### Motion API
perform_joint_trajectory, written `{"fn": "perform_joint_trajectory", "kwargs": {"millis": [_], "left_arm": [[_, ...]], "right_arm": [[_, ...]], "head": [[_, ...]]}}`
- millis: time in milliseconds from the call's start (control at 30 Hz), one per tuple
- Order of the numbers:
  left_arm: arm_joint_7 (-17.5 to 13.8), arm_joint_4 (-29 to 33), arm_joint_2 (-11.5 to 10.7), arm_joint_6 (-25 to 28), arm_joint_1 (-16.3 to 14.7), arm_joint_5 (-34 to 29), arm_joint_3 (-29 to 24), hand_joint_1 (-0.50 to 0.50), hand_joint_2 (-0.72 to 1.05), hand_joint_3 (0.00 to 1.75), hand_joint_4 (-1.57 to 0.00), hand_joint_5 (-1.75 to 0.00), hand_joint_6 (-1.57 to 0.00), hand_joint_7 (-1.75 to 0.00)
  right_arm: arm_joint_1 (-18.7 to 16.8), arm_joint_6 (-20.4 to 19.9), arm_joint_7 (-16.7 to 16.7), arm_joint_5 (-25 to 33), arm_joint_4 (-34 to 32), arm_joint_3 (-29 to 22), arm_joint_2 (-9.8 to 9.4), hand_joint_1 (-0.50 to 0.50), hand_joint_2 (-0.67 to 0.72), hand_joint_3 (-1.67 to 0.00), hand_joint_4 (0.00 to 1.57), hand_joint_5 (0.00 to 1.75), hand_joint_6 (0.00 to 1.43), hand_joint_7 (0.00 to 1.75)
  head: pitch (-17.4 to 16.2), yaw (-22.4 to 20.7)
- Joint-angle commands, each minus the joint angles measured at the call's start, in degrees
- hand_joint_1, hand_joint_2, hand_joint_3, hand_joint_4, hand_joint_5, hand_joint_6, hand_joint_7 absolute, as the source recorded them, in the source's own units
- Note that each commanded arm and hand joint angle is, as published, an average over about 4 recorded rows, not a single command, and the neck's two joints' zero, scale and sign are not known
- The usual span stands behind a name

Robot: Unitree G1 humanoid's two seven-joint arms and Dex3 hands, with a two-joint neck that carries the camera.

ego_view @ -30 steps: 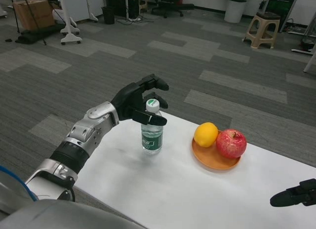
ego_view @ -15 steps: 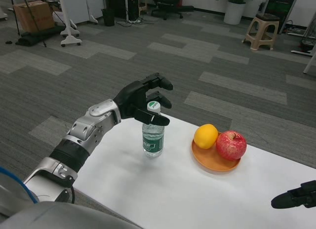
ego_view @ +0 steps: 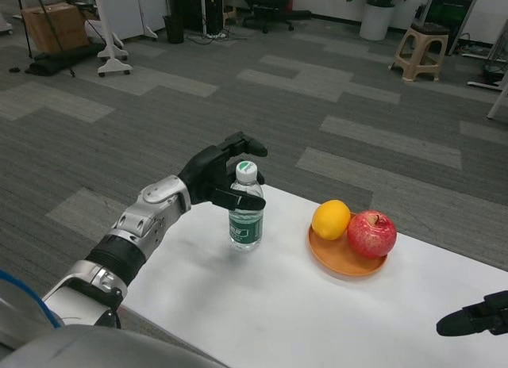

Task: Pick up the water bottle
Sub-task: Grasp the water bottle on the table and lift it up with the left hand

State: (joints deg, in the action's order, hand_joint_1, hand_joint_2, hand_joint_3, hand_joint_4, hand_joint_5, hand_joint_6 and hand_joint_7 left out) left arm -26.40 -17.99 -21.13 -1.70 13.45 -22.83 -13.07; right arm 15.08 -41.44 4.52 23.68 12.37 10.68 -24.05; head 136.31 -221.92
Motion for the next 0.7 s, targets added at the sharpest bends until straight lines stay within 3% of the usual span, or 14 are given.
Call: {"fn": "perform_joint_trajectory", "kwargs": {"millis": [33, 133, 200, 300, 367, 700], "left_arm": [[0.6, -2.5, 0.5, -1.9, -0.3, 1.6, -0.3, -0.14, 0.69, 0.26, 0.00, -1.75, 0.00, -1.22], [1.4, -3.5, 0.9, -3.1, -0.4, 2.7, -0.4, -0.38, 0.74, 0.22, 0.00, -1.75, 0.00, -1.10], [2.0, -3.8, 1.0, -3.7, -0.4, 3.3, -0.5, -0.50, 0.56, 0.17, 0.00, -1.75, 0.00, -1.03], [2.8, -4.3, 1.4, -4.3, -0.6, 5.2, -0.6, -0.50, 0.07, 0.17, 0.00, -1.75, 0.00, -0.94], [3.3, -4.5, 1.7, -4.4, -0.8, 6.6, -0.8, -0.50, -0.10, 0.17, 0.00, -1.75, 0.00, -0.87], [5.2, -4.4, 2.5, -4.4, -2.2, 12.8, -1.5, -0.50, -0.26, 0.09, 0.00, -1.75, 0.00, -0.73]], "right_arm": [[-0.7, -0.6, 0.1, 0.2, -0.7, -0.7, 0.04, -0.25, 0.53, 0.00, 0.00, 0.00, 0.00, 0.00], [-0.8, -0.6, 0.1, 0.2, -1.0, -0.7, 0.13, -0.25, 0.53, 0.00, 0.00, 0.00, 0.00, 0.00], [-0.8, -0.6, 0.1, 0.2, -1.1, -0.7, 0.19, -0.25, 0.53, 0.00, 0.00, 0.00, 0.00, 0.00], [-1.0, -0.6, 0.1, 0.2, -1.2, -0.7, 0.26, -0.25, 0.53, 0.00, 0.00, 0.00, 0.00, 0.00], [-1.1, -0.6, 0.1, 0.2, -1.3, -0.7, 0.30, -0.25, 0.53, 0.00, 0.00, 0.00, 0.00, 0.00], [-1.3, -0.6, 0.1, 0.2, -2.0, -0.5, 0.32, -0.25, 0.53, 0.00, 0.00, 0.00, 0.00, 0.00]], "head": [[0.0, -0.1], [0.0, -0.3], [-0.1, -0.3], [-0.2, -0.3], [-0.3, -0.4], [-0.5, -0.8]]}}
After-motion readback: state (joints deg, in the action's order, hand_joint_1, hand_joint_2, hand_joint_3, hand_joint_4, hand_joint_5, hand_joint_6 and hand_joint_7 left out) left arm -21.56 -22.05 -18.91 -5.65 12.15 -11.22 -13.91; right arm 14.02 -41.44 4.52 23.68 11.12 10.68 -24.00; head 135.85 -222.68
